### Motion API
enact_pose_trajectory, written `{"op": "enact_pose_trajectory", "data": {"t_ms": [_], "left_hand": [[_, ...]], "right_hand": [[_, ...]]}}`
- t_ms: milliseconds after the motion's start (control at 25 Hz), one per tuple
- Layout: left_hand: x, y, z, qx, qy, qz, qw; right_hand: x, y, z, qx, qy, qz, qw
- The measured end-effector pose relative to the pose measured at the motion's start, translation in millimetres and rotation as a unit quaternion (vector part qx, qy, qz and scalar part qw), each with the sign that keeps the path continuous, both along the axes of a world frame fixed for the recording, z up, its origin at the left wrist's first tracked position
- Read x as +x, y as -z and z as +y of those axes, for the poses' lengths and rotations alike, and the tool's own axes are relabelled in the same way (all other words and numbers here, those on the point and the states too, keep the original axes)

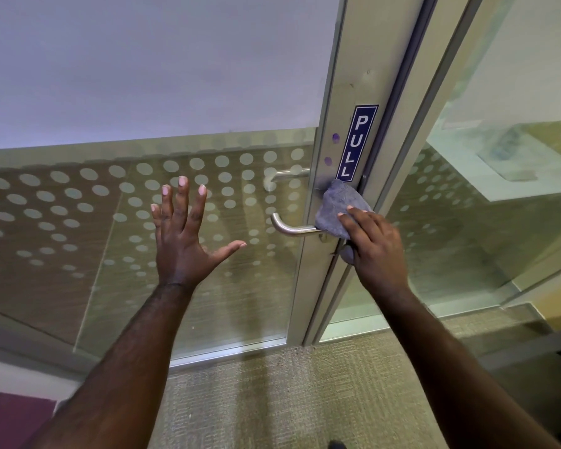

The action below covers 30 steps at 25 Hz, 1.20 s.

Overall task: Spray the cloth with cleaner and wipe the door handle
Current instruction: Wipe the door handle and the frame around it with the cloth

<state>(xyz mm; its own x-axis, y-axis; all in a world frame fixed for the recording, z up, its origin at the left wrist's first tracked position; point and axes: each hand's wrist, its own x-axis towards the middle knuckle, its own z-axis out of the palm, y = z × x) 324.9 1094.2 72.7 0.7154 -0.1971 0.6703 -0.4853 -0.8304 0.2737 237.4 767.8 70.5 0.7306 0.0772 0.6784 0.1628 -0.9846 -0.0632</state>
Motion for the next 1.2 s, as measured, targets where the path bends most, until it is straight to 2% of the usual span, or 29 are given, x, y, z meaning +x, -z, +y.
{"op": "enact_pose_trajectory", "data": {"t_ms": [240,360,480,600,680,760,800,960,1120,1200], "left_hand": [[-1.5,-0.8,1.9,0.009,-0.002,0.003,1.0],[-1.6,-1.5,1.4,0.011,-0.004,0.007,1.0],[-1.9,-2.3,1.3,0.01,-0.004,0.012,1.0],[-2.3,-3.4,1.2,0.012,-0.001,0.018,1.0],[-2.2,-4.0,0.8,0.015,0.0,0.02,1.0],[-2.2,-4.4,0.7,0.015,0.001,0.019,1.0],[-2.2,-4.4,0.9,0.015,0.003,0.018,1.0],[-2.7,-3.7,1.7,0.005,0.009,0.014,1.0],[-1.1,-1.7,1.9,0.006,0.007,-0.004,1.0],[-0.8,-0.9,3.1,0.008,0.008,-0.009,1.0]], "right_hand": [[-22.7,9.4,2.4,0.081,0.092,0.046,0.991],[-35.0,21.3,-1.3,0.157,0.164,0.088,0.97],[-43.3,19.0,5.7,0.338,0.235,0.052,0.91],[-39.8,-12.2,26.2,0.502,0.233,-0.075,0.83],[-27.1,-40.1,42.8,0.541,0.224,-0.147,0.797],[-5.6,-65.7,58.9,0.575,0.203,-0.171,0.774],[5.6,-76.7,67.6,0.582,0.188,-0.178,0.771],[42.2,-105.1,103.6,0.528,0.131,-0.21,0.813],[66.9,-117.4,121.3,0.509,0.091,-0.219,0.827],[74.5,-110.5,122.0,0.463,0.082,-0.205,0.858]]}}
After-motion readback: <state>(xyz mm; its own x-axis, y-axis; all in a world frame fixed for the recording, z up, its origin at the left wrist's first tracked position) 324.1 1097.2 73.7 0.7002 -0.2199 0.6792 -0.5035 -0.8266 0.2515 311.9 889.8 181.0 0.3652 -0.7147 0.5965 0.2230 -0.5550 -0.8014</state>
